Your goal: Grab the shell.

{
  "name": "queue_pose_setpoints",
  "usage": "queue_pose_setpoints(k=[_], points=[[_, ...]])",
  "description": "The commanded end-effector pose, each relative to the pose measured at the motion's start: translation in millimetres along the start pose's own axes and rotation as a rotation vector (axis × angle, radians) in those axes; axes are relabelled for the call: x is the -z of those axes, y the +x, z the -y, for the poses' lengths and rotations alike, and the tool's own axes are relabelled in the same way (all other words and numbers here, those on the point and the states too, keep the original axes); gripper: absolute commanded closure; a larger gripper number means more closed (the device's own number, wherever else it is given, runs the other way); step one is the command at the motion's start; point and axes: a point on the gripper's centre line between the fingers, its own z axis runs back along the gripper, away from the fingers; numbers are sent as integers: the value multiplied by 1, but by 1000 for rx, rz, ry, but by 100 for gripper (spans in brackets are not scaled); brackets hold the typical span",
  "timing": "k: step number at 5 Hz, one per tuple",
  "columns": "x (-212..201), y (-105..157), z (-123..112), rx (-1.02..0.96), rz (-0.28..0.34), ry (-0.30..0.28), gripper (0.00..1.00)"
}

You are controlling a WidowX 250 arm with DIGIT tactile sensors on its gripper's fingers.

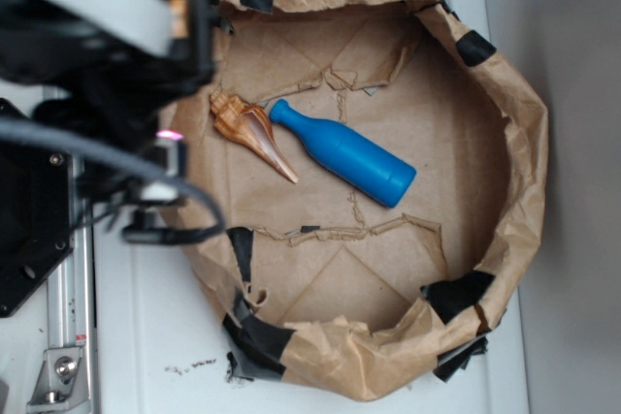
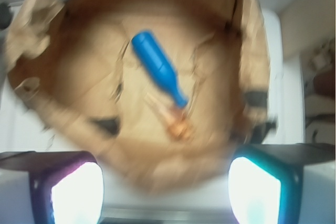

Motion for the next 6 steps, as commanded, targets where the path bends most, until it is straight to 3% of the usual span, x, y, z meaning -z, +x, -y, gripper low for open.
queue_pose_setpoints(k=[1,2,3,4,5,6], points=[[68,20,-8,48,-14,-17,0],[101,13,-2,91,-82,-60,0],[127,-5,17,201,-99,-79,0],[164,-23,17,277,-136,-64,0],[183,-21,8,277,-153,-60,0],[184,-17,4,238,-146,-37,14]])
